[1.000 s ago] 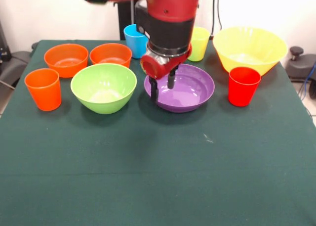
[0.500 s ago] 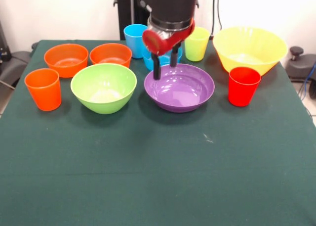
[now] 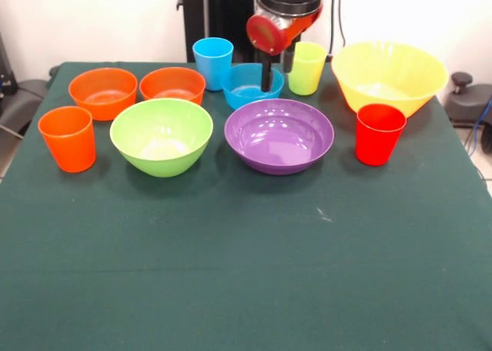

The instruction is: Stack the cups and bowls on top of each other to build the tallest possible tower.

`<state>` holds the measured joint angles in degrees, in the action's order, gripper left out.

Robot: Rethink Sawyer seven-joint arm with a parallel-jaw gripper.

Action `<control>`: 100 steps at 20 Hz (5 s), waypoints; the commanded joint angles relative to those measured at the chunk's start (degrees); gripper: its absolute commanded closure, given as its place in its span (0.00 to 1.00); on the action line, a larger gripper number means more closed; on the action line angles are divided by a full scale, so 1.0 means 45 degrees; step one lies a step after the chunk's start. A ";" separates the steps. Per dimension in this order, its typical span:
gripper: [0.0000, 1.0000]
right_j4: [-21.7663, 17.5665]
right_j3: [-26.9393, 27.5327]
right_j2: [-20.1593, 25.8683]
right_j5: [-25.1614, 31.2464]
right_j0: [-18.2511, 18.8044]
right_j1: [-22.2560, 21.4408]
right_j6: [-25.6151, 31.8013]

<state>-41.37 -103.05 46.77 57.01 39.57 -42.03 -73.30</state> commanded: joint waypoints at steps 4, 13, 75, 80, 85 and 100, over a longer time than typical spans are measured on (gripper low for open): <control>0.00 0.0202 -0.1155 -0.0529 -0.1132 -0.0684 -0.0377 -0.1040; 0.00 0.0261 -0.1327 -0.0752 -0.1638 -0.1012 -0.0384 -0.1482; 0.00 -0.2554 -0.1079 -0.1307 0.0247 0.0537 0.0993 0.2826; 0.00 -0.2689 -0.0861 -0.1587 0.0655 0.0411 0.1413 0.2649; 0.00 -0.3085 -0.0511 -0.2083 0.1425 -0.0044 0.1674 0.2781; 0.00 -0.3319 -0.0707 -0.2245 0.1207 0.0631 0.2492 0.2934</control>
<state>-51.65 -107.14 38.98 61.13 42.29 -34.92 -73.41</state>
